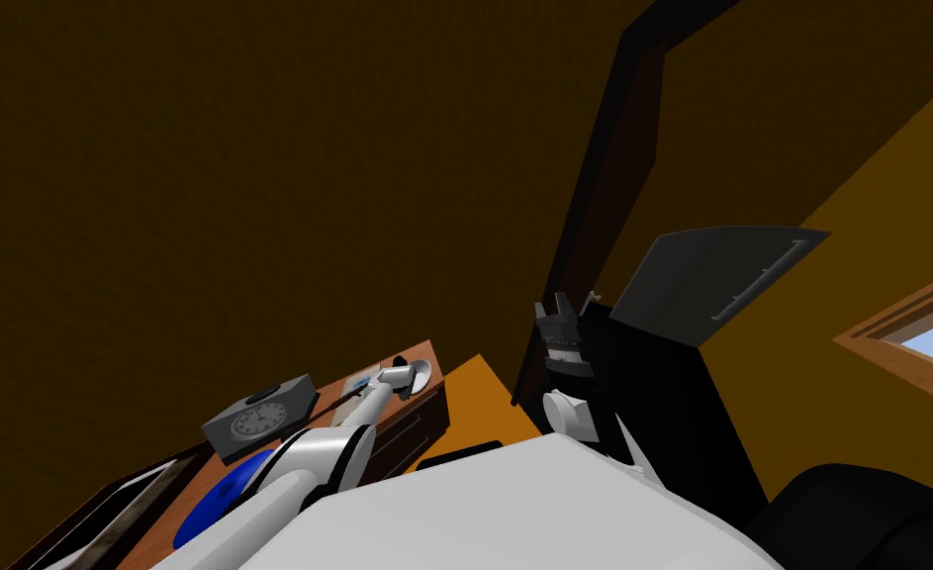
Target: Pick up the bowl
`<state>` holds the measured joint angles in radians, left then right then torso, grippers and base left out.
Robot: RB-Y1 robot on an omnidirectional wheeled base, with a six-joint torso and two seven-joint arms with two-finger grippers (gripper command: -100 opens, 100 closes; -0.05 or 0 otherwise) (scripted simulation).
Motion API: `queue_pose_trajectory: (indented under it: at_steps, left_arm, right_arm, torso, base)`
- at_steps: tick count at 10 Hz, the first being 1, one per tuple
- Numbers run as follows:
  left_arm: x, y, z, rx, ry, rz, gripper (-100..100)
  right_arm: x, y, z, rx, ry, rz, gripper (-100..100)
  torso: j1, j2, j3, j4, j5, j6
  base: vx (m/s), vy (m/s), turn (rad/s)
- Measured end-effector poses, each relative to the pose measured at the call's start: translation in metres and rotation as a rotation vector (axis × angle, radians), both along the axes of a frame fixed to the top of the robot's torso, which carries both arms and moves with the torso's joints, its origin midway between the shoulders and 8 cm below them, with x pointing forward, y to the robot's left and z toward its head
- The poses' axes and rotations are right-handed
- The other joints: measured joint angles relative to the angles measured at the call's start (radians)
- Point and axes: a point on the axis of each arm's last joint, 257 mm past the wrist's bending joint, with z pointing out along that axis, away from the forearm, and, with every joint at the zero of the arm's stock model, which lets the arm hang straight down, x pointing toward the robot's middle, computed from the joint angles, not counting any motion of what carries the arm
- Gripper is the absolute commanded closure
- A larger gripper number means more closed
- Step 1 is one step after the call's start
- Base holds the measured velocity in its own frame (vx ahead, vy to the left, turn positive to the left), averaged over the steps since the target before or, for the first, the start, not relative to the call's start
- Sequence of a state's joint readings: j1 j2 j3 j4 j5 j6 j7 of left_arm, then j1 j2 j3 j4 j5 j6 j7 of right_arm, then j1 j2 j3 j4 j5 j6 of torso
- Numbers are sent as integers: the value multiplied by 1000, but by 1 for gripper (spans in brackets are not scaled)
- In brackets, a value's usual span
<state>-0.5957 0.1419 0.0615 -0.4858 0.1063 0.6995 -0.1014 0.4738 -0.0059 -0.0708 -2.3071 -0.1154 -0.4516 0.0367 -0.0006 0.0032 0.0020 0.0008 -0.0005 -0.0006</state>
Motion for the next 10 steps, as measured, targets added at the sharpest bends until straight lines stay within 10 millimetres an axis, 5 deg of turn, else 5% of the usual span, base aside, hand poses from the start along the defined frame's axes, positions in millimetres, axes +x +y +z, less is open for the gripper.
queue_pose_trajectory:
  at_steps: [7,8,10]
  left_arm:
    - [-15,2,-14,5,44,13,-100]
    - [-16,2,-15,5,44,14,100]
    - [-17,2,-16,5,47,14,100]
  right_arm:
    - [0,0,0,0,0,0,0]
    - [0,0,0,0,0,0,0]
    - [0,0,0,0,0,0,0]
  torso:
    - [0,0,0,0,0,0]
    - [0,-1,-1,0,0,0]
    - [-1,-2,-1,0,0,0]
  base:
    - [-10,5,-10]
    - [0,0,0]
    - [-3,0,3]
